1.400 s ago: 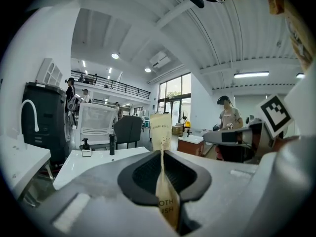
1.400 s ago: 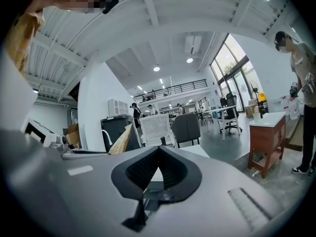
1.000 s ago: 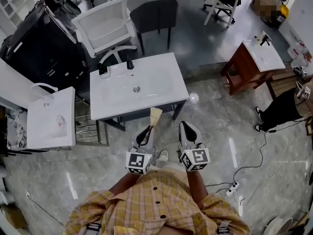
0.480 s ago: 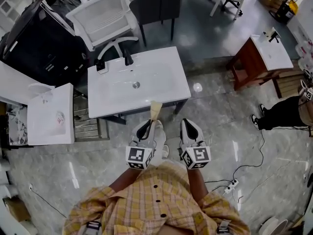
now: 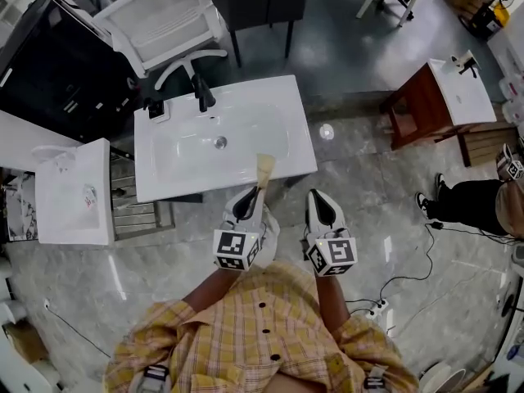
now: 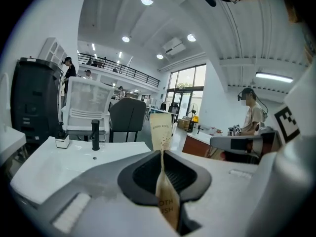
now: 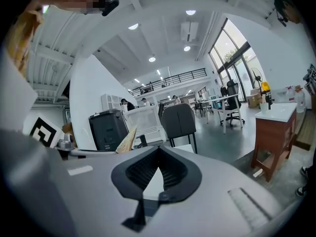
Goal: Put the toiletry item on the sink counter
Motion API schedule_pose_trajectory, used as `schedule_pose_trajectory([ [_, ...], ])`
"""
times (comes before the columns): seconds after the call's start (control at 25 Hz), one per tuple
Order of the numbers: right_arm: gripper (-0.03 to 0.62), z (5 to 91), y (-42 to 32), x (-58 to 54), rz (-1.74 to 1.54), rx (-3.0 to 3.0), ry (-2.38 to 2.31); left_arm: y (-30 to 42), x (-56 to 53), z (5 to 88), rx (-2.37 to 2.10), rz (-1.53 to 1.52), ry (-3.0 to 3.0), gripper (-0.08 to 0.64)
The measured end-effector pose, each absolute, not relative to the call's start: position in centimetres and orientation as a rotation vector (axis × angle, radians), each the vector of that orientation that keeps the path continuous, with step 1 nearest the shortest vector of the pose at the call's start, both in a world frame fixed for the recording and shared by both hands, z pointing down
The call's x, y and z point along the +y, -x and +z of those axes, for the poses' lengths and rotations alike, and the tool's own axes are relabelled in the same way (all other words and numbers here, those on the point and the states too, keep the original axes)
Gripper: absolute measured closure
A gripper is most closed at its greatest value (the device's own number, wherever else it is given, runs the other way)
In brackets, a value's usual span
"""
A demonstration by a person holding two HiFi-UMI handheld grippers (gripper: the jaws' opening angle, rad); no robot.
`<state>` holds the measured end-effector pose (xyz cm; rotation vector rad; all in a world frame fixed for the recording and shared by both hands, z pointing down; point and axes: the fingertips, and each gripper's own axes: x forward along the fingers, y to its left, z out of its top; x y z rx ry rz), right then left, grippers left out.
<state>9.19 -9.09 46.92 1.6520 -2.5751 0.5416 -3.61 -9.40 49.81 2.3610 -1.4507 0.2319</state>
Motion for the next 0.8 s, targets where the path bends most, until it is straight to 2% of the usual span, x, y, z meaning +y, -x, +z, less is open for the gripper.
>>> schedule_pose_trajectory([
  [0.8, 0.592, 51.6, -10.8, -18.0, 0.643, -2.468, -1.605, 0.8, -21.9, 56.0, -1.363, 0.213, -2.105, 0.537],
])
